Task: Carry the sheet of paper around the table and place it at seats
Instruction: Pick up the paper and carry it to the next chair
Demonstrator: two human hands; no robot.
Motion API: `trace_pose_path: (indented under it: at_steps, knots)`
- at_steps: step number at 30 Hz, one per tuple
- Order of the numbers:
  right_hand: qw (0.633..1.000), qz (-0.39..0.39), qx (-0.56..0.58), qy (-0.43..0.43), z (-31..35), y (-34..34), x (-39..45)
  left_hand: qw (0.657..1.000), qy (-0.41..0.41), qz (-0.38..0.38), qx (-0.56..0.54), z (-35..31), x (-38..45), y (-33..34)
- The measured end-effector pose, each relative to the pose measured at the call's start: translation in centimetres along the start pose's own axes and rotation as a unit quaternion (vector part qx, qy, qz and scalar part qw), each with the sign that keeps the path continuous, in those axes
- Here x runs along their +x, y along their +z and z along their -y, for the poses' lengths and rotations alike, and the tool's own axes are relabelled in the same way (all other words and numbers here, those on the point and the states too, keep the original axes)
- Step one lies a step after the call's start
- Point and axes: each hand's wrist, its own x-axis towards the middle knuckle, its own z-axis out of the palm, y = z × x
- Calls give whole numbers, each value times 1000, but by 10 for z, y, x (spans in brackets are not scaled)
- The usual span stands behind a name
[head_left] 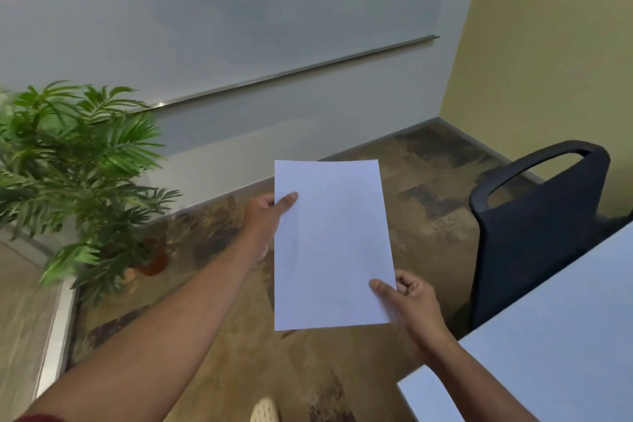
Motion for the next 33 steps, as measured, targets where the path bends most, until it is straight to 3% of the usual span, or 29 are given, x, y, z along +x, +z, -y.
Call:
trace_pose_path:
  at_steps: [10,19,26,33]
  knots:
    - [985,-160,64,-1,21,45,94,989,1,144,16,-19,167,53]
    - [946,-305,101,-33,85,89,129,951,18,307,18,-85,269,131]
    - [880,-450,139,-64,123,60,143,891,36,453,16,-114,288,257]
    - [808,-557,173,-82,140,-1,174,834,62,545,53,-124,297,393]
